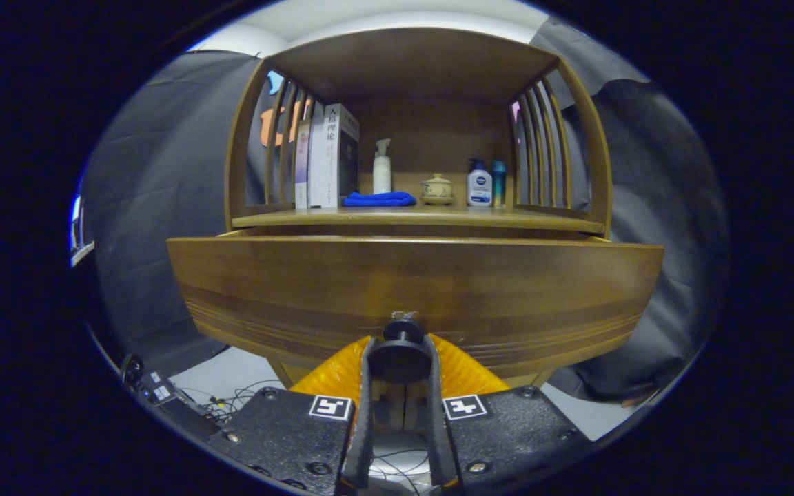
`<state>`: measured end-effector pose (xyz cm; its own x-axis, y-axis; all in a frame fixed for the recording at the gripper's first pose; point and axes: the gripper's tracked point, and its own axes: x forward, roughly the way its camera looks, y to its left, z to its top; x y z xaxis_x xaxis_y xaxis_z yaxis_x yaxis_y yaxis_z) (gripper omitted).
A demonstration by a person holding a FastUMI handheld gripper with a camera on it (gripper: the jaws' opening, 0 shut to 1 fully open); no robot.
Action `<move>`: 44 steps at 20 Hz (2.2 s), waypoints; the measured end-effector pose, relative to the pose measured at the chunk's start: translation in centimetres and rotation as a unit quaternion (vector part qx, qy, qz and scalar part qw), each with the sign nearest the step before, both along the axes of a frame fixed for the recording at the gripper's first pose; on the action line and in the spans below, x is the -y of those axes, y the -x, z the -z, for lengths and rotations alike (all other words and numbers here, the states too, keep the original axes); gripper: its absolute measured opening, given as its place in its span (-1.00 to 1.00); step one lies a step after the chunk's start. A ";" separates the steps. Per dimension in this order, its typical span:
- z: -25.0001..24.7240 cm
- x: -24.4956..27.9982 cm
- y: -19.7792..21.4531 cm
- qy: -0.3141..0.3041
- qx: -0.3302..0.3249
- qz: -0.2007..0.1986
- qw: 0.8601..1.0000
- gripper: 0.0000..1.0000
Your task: Pull open the drawer, take out the items inside it, and place them on the countertop above the cabinet.
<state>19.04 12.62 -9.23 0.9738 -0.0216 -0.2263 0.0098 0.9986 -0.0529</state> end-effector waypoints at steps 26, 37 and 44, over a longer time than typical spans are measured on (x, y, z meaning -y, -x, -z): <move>1.3 -1.0 5.4 -0.008 -0.008 -0.009 1.000 -0.30; -3.5 0.4 7.3 0.032 0.070 0.019 0.997 0.84; -14.9 -0.1 7.4 0.061 0.167 0.006 0.984 0.86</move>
